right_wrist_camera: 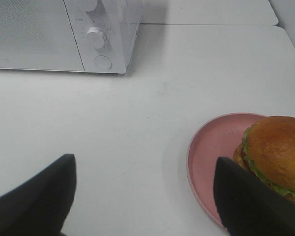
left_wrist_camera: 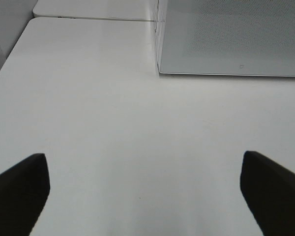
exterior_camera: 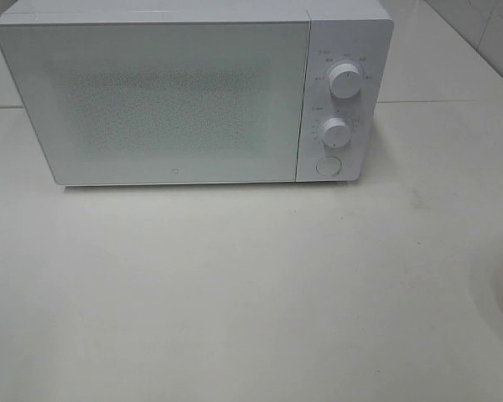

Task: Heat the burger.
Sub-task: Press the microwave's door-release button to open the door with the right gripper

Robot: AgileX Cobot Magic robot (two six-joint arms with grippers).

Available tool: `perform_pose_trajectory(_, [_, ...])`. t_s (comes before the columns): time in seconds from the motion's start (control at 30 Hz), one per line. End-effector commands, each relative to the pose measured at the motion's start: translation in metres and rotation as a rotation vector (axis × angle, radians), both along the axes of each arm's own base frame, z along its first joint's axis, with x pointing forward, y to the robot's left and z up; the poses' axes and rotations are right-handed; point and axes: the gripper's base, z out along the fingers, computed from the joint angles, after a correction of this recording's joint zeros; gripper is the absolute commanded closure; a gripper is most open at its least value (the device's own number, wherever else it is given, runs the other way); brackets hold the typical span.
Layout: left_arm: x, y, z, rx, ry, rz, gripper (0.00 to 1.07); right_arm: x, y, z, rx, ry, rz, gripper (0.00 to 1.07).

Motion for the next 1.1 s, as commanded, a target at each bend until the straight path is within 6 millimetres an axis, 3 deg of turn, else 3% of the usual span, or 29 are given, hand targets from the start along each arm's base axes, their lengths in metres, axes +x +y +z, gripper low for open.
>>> perform_pose_trajectory(0.03, [-0.003,0.000,0.000,-0.002,-0.036,-0.003,0.09,-0.003,0.000,0.000,0.002,-0.041,0.003,0.32])
perform_pose_trajectory(0.7, [-0.003,0.000,0.000,-0.002,-0.036,-0.003,0.09,-0.003,0.000,0.004,0.001,-0.049,0.002,0.32])
perform_pose_trajectory(1.1, [-0.003,0.000,0.000,-0.002,-0.036,-0.003,0.09,0.027,0.001,0.022,0.003,-0.016,-0.004,0.32])
